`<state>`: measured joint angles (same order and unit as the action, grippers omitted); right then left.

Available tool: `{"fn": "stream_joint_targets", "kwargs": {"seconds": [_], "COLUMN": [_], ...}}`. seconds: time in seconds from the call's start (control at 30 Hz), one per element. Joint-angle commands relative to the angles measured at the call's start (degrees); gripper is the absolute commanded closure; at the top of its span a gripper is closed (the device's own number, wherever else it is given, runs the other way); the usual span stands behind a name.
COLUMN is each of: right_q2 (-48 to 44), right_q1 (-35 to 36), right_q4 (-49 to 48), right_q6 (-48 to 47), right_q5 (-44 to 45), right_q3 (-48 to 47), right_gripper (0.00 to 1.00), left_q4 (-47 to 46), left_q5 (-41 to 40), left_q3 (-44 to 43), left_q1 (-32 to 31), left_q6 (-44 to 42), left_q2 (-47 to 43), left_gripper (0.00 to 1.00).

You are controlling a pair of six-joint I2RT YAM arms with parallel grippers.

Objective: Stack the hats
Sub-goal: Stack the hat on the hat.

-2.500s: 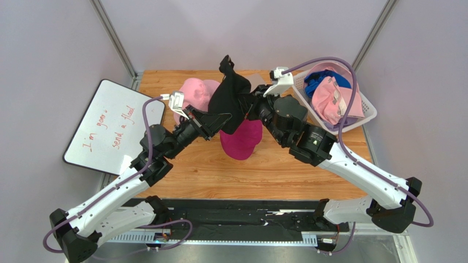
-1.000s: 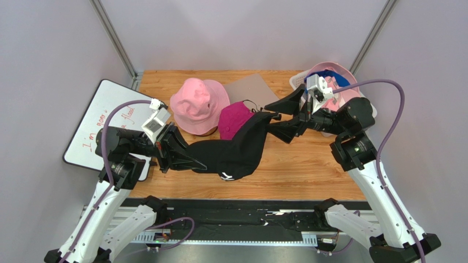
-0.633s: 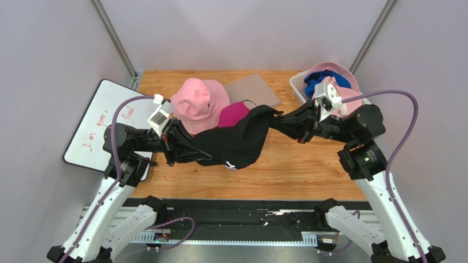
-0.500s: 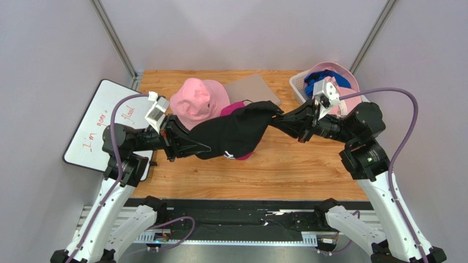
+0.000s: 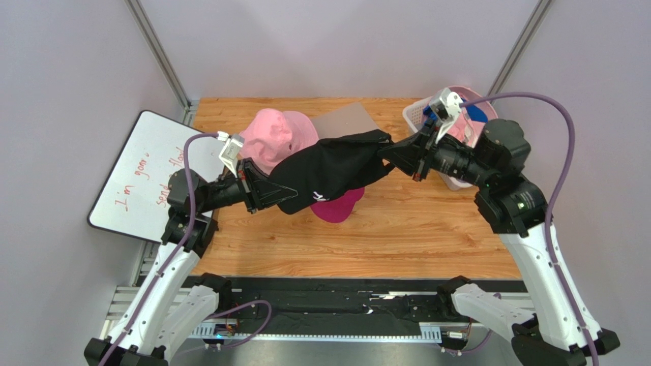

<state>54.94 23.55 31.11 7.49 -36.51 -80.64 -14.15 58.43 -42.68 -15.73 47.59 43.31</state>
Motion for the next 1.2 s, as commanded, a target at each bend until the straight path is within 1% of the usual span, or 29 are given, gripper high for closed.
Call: {"fn": "stream_joint_targets", "kwargs": {"seconds": [0.0,0.1,0.27,0.4,0.57,0.67,0.77,0.9,1.03,1.17], "right_q2": [6.3,10.2,18.2,22.1,24.0,25.3,27.1,31.4,34.2,36.8], "right_q1": [-0.1,-0.1,-0.1,-0.2,-0.2,-0.3,-0.8,-1.3,-2.0,-2.2], "right_q4": [2.3,1.7,2.3,4.9,7.3,9.0,11.2,13.7,13.8,14.7], "right_q6": [1.0,1.1,1.0,0.6,0.0,-0.2,-0.2,-0.1,0.3,0.2], "right_q5": [4.9,5.3,5.0,5.4,6.6,7.2,7.2,7.5,8.4,11.5], "right_q3": [-3.9,-5.5,-9.6,-13.5,-16.5,-18.1,-19.5,-21.6,-22.9,-24.5], "right_gripper": [1.00,1.00,1.00,1.00,1.00,1.00,1.00,1.00,1.00,1.00], "left_q4": [2.3,3.6,2.0,-1.9,-7.5,-9.7,-11.2,-18.3,-19.2,-21.0], "left_q5": [-7.4,-10.1,-12.5,-12.7,-12.5,-13.2,-14.8,-14.5,-15.4,-16.4], "left_q3": [2.2,4.3,8.1,11.2,15.8,18.0,20.7,23.2,23.6,23.6], "left_q1": [0.7,0.7,0.7,0.7,0.7,0.7,0.7,0.7,0.7,0.7], "left_q6": [-3.6,-4.7,-3.7,0.9,7.4,9.6,10.5,12.1,10.9,10.4], "left_q2": [-3.0,-3.8,-3.5,-3.5,-3.7,-3.1,-1.6,2.4,4.9,7.2], "left_gripper": [1.00,1.00,1.00,1.00,1.00,1.00,1.00,1.00,1.00,1.00]}}
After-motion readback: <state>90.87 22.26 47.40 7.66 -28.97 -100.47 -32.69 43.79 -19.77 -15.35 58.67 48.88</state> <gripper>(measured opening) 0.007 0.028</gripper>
